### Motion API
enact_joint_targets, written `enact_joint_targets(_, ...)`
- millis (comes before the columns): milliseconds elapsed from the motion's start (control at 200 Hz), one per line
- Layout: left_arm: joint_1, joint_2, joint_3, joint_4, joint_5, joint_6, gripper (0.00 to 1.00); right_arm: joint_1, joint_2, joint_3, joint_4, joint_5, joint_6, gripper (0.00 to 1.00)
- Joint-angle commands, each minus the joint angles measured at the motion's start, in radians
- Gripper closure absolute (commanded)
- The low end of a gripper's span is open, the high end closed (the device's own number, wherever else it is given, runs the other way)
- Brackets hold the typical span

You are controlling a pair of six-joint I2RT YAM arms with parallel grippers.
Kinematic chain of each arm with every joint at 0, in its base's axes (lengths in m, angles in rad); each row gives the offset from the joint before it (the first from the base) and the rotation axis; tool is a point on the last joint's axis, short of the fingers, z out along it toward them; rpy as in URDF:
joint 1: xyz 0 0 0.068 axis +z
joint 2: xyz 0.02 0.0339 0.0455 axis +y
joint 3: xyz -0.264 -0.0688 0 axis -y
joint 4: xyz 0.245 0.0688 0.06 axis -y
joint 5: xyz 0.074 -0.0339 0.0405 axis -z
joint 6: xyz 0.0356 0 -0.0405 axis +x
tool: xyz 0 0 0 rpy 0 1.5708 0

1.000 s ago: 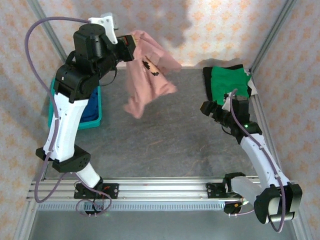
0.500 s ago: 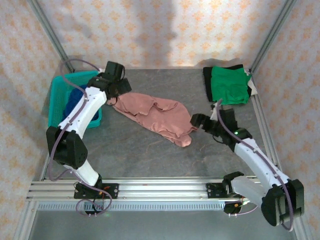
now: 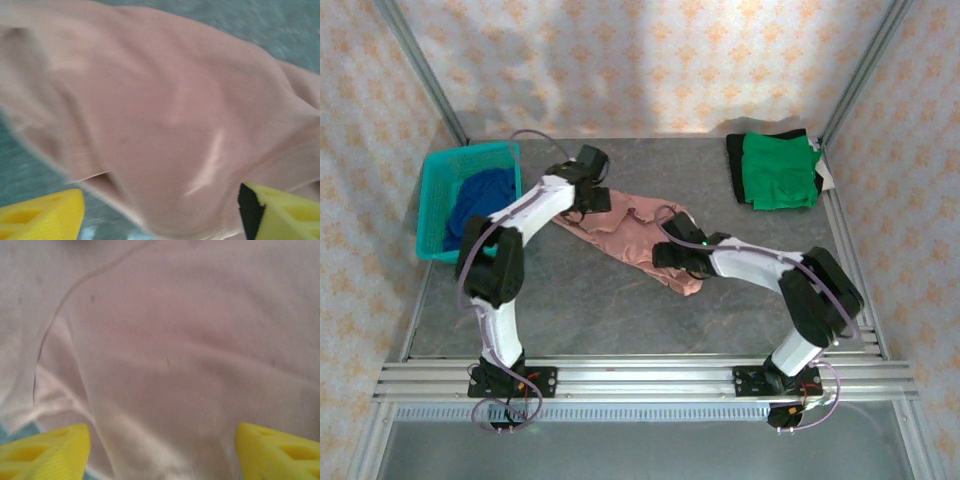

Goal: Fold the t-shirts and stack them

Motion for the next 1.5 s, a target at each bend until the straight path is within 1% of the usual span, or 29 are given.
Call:
enact_joint_targets(0, -0.027, 0.079, 0.058, -0.036, 0.0, 0.077, 0.26, -0.003, 0.067, 0.084, -0.078, 0.109, -0.034, 0.35)
enact_joint_targets(50, -0.028, 0.093, 0.056, -0.031, 0.017, 0.088, 0.26, -0.003, 0.07, 0.098, -0.098, 0.125, -0.036, 0.48)
enact_joint_targets(95, -0.027, 0.091, 0.038, -0.009, 0.034, 0.096, 0.23, -0.004, 0.059, 0.1, -0.108, 0.145, -0.039, 0.59)
enact_joint_targets(160, -0.029, 0.082, 0.007, 0.033, 0.066, 0.108, 0.22, -0.011, 0.032, 0.097, -0.119, 0.151, -0.046, 0.72)
enact_joint_targets(190, -0.029, 0.084, 0.001, 0.041, 0.078, 0.115, 0.23, -0.017, 0.02, 0.097, -0.122, 0.145, -0.052, 0.79)
enact_joint_targets(210, -0.029, 0.09, 0.0, 0.041, 0.082, 0.118, 0.25, -0.019, 0.012, 0.098, -0.124, 0.141, -0.054, 0.83)
enact_joint_targets(245, -0.029, 0.104, 0.009, 0.03, 0.073, 0.122, 0.33, -0.024, 0.0, 0.1, -0.132, 0.14, -0.056, 0.91)
enact_joint_targets(290, -0.029, 0.125, 0.028, 0.01, 0.06, 0.132, 0.45, -0.026, -0.021, 0.103, -0.144, 0.148, -0.06, 1.0)
enact_joint_targets(420, -0.029, 0.116, 0.039, -0.003, 0.072, 0.148, 0.8, -0.037, -0.115, 0.117, -0.199, 0.191, -0.084, 1.0)
enact_joint_targets(475, -0.03, 0.081, 0.035, -0.008, 0.078, 0.146, 0.92, -0.049, -0.17, 0.124, -0.225, 0.21, -0.096, 1.0)
enact_joint_targets(520, -0.029, 0.041, 0.027, -0.006, 0.098, 0.148, 1.0, -0.063, -0.225, 0.129, -0.243, 0.218, -0.105, 1.0)
enact_joint_targets(606, -0.029, -0.048, 0.008, -0.011, 0.135, 0.139, 1.0, -0.09, -0.331, 0.134, -0.265, 0.224, -0.125, 1.0)
enact_joint_targets(721, -0.034, -0.251, -0.033, -0.02, 0.17, 0.11, 1.0, -0.11, -0.457, 0.168, -0.295, 0.245, -0.17, 1.0)
enact_joint_targets(756, -0.034, -0.312, -0.046, -0.026, 0.174, 0.096, 1.0, -0.111, -0.472, 0.189, -0.302, 0.251, -0.191, 1.0)
enact_joint_targets(786, -0.034, -0.367, -0.057, -0.035, 0.163, 0.078, 1.0, -0.112, -0.513, 0.209, -0.307, 0.25, -0.209, 1.0)
enact_joint_targets(861, -0.033, -0.494, -0.08, -0.06, 0.12, 0.036, 1.0, -0.116, -0.544, 0.268, -0.3, 0.267, -0.249, 1.0)
enact_joint_targets(931, -0.026, -0.58, -0.106, -0.081, 0.034, -0.006, 1.0, -0.13, -0.53, 0.318, -0.262, 0.278, -0.286, 1.0)
enact_joint_targets(996, -0.002, -0.616, -0.135, -0.094, -0.011, -0.033, 1.0, -0.161, -0.483, 0.355, -0.201, 0.265, -0.314, 1.0)
enact_joint_targets(1046, 0.035, -0.61, -0.161, -0.093, -0.025, -0.055, 1.0, -0.203, -0.387, 0.388, -0.156, 0.22, -0.321, 1.0)
enact_joint_targets(1126, 0.103, -0.548, -0.182, -0.094, 0.008, -0.076, 1.0, -0.268, -0.213, 0.476, -0.11, 0.147, -0.311, 1.0)
enact_joint_targets(1176, 0.138, -0.481, -0.168, -0.108, -0.004, -0.08, 1.0, -0.297, -0.082, 0.568, -0.123, 0.129, -0.304, 1.0)
enact_joint_targets(1221, 0.168, -0.419, -0.142, -0.129, -0.016, -0.076, 1.0, -0.314, 0.037, 0.676, -0.181, 0.128, -0.297, 0.86)
enact_joint_targets(1266, 0.186, -0.363, -0.106, -0.162, -0.03, -0.07, 1.0, -0.327, 0.157, 0.81, -0.28, 0.129, -0.283, 0.63)
enact_joint_targets(1286, 0.191, -0.341, -0.09, -0.179, -0.044, -0.068, 0.91, -0.329, 0.203, 0.87, -0.339, 0.13, -0.276, 0.56)
enact_joint_targets(1306, 0.194, -0.324, -0.076, -0.193, -0.056, -0.065, 0.8, -0.329, 0.242, 0.93, -0.399, 0.134, -0.267, 0.52)
enact_joint_targets(1331, 0.196, -0.308, -0.061, -0.209, -0.074, -0.059, 0.64, -0.329, 0.278, 0.985, -0.464, 0.131, -0.258, 0.49)
enact_joint_targets(1351, 0.197, -0.299, -0.05, -0.222, -0.087, -0.055, 0.55, -0.328, 0.294, 1.01, -0.501, 0.123, -0.252, 0.47)
enact_joint_targets(1411, 0.196, -0.302, -0.048, -0.234, -0.099, -0.044, 0.43, -0.315, 0.27, 0.968, -0.519, 0.113, -0.246, 0.4)
enact_joint_targets(1496, 0.184, -0.362, -0.1, -0.2, -0.059, -0.028, 0.29, -0.292, 0.126, 0.749, -0.441, 0.083, -0.232, 0.32)
